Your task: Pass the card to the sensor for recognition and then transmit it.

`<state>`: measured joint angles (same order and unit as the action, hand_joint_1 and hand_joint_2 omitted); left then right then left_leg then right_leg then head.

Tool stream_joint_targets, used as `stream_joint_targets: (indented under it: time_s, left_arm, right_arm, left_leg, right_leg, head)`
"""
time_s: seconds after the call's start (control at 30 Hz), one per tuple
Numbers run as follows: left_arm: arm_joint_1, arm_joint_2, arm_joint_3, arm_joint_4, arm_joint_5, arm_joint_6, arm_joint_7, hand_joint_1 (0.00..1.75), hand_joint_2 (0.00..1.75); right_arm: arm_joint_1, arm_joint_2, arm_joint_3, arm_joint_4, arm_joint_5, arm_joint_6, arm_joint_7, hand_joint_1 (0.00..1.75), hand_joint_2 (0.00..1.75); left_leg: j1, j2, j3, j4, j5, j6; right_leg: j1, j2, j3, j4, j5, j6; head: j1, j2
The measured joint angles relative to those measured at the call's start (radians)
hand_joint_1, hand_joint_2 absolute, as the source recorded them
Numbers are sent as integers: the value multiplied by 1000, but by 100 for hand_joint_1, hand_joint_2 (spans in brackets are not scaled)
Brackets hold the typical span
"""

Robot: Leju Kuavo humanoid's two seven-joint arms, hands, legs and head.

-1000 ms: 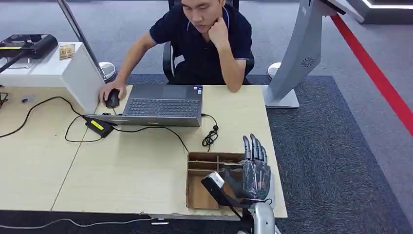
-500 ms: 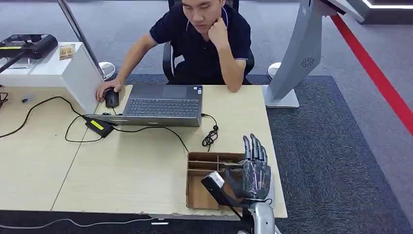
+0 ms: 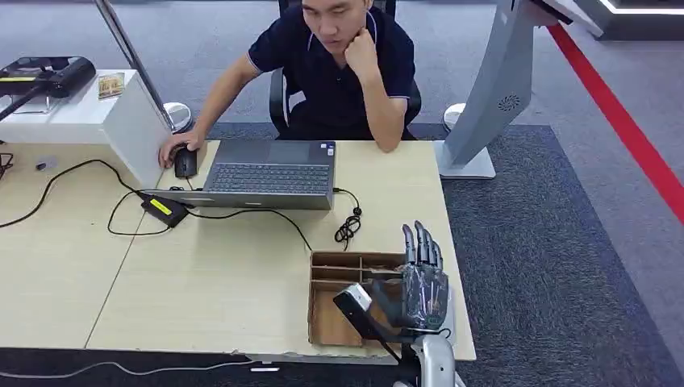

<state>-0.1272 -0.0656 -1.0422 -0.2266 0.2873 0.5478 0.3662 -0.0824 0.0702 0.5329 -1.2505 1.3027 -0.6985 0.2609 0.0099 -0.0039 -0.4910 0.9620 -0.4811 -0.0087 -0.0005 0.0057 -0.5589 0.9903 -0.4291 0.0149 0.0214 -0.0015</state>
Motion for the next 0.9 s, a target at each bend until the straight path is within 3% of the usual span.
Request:
stream_joint_targets:
  time_s: [0.9]
  left_arm:
    - [0, 0, 0, 0, 0, 0, 0, 0, 0]
  right_arm:
    - [0, 0, 1, 0, -11, 0, 0, 16, 175]
  left_leg:
    - [0, 0, 0, 0, 0, 0]
  right_leg:
    - [0, 0, 0, 0, 0, 0]
  head:
    - [0, 0]
